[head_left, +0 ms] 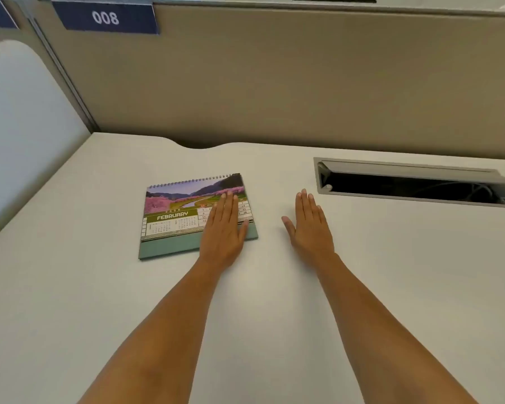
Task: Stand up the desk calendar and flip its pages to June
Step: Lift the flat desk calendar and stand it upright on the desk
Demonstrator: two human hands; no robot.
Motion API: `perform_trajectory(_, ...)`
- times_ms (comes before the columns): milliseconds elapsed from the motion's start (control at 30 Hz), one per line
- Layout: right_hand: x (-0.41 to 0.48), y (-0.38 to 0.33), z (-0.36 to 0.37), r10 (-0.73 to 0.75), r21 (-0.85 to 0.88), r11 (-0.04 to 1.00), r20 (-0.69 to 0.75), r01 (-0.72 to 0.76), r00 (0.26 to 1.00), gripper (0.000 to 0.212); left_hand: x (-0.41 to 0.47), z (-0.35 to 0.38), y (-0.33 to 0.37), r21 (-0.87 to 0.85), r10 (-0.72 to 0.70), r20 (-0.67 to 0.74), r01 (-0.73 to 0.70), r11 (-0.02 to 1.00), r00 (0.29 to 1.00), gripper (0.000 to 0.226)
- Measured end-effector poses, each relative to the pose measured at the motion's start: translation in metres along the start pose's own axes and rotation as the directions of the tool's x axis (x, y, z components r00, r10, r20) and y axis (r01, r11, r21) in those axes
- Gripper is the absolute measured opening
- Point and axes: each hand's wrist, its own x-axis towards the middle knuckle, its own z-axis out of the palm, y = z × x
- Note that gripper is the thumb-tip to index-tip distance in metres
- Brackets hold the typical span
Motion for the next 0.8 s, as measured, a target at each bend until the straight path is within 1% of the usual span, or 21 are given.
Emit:
perform_trajectory(33,-0.001,0.000,0.001,-0.001,-0.010,1.000,-0.010,0.001,1.000,0.065,-0.001,0.001,0.000,0.022,-0.007,0.002,0.007,1.000,1.000,0.062)
perform_trajectory(167,-0.005,0.003,0.008,0.006,-0.016,1.000,0.025,-0.006,1.000,0.065,-0.003,0.008,-0.003,0.040,-0.026,0.045,0.025,0.999,0.999,0.062)
perform_trajectory(367,-0.009,0.005,0.015,0.037,0.007,0.999,0.046,-0.038,0.998,0.063,-0.002,0.011,-0.005,0.036,-0.028,0.060,0.026,0.999,0.998,0.061)
perform_trajectory(600,-0.008,0.005,0.016,0.044,-0.061,0.997,0.088,-0.039,0.995,0.060,-0.002,0.012,-0.005,0.033,-0.030,0.066,0.028,0.999,0.997,0.060)
perform_trajectory(800,-0.007,0.002,0.014,0.052,-0.066,0.997,0.093,-0.046,0.994,0.058,-0.003,0.012,-0.004,0.038,-0.042,0.062,0.040,0.999,0.997,0.059)
